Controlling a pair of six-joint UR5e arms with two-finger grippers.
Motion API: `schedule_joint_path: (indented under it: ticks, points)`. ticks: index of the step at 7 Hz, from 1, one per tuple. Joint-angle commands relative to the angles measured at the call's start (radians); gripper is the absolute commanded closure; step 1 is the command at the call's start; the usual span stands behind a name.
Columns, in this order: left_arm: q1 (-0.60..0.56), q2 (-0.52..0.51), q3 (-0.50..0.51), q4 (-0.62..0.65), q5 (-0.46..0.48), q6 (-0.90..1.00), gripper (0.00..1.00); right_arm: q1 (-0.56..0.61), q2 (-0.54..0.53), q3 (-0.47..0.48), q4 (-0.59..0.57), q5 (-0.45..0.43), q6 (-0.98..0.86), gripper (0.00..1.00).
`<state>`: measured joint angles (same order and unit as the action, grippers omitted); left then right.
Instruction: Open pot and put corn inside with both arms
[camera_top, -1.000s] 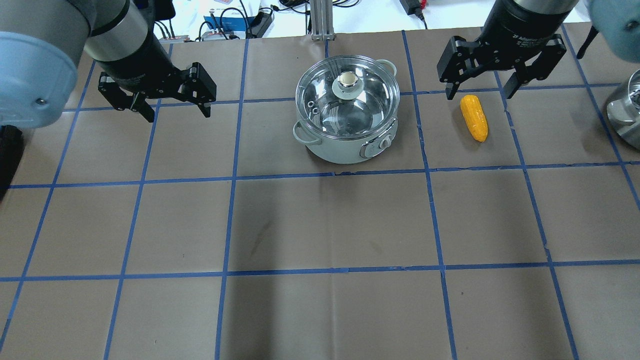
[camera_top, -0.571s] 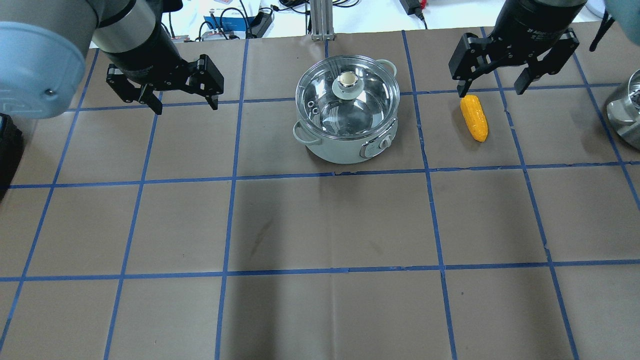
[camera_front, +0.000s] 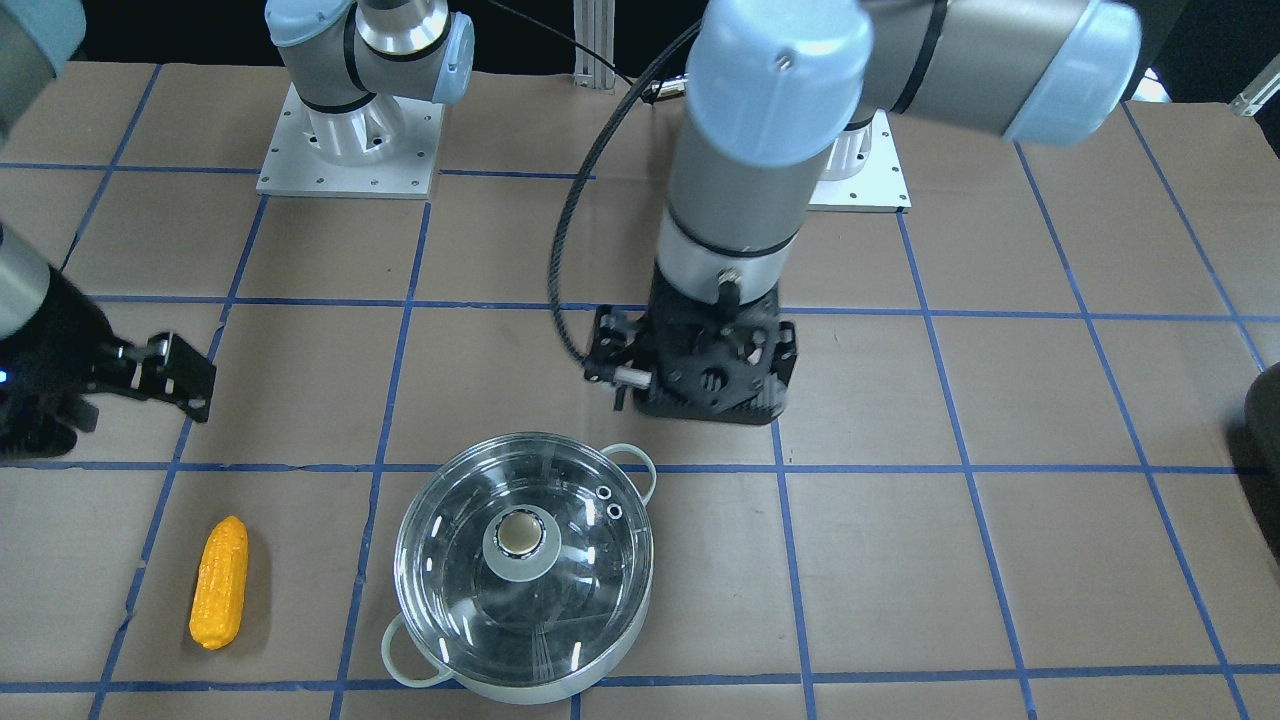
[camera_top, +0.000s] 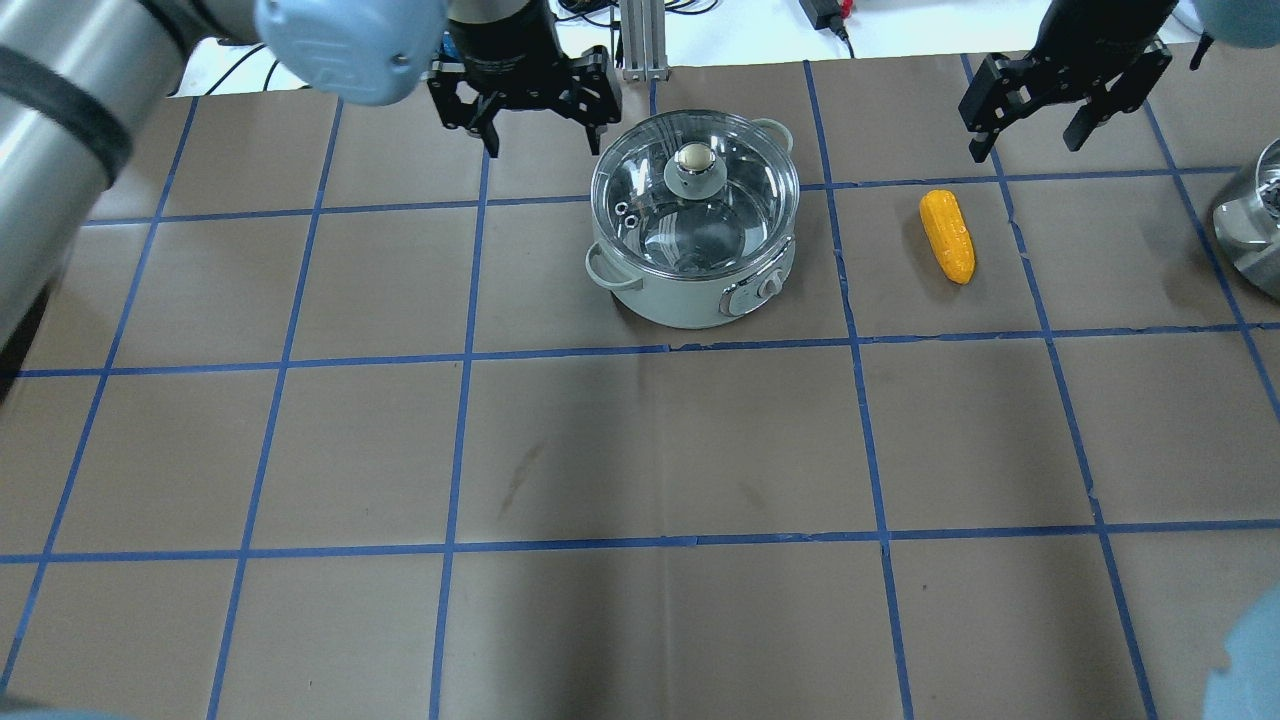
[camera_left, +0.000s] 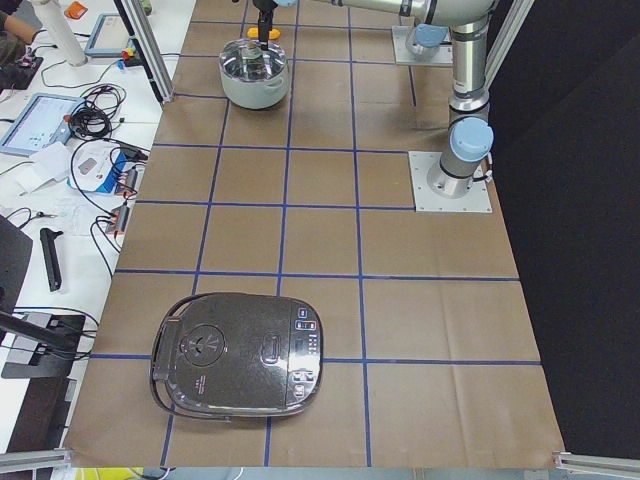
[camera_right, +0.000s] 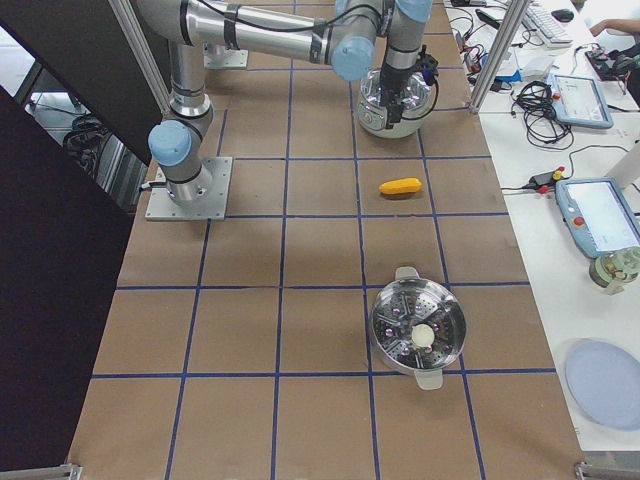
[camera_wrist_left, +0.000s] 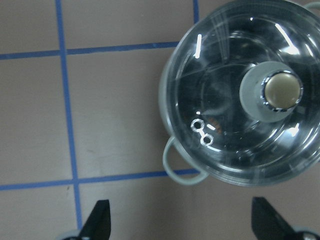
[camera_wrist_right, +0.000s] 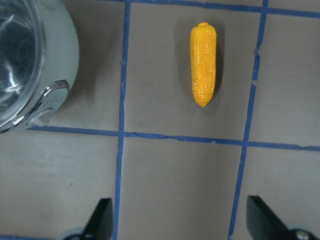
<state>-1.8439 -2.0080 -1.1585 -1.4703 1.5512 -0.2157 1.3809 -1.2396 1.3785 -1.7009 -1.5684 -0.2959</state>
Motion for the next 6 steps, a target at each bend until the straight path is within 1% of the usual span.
schedule_joint_path:
  ticks: [1,2,3,4,5,6]
  points:
    - [-0.072,-0.168,0.130,0.071,-0.003,-0.104,0.00,-0.016,0.243,0.013,-0.312,0.004,-0.055,0.08]
    - [-0.083,-0.185,0.134,0.097,-0.003,-0.108,0.00,-0.016,0.308,0.045,-0.420,0.004,-0.122,0.10]
    - [-0.083,-0.204,0.135,0.105,-0.002,-0.108,0.00,-0.016,0.327,0.101,-0.506,0.004,-0.123,0.10]
    - [-0.086,-0.230,0.135,0.154,-0.003,-0.111,0.00,-0.016,0.328,0.138,-0.525,0.005,-0.123,0.16]
    - [-0.092,-0.244,0.135,0.160,-0.003,-0.117,0.00,-0.016,0.327,0.133,-0.514,0.014,-0.123,0.51]
    - [-0.109,-0.244,0.135,0.160,-0.003,-0.135,0.00,-0.016,0.322,0.131,-0.504,0.014,-0.123,0.75]
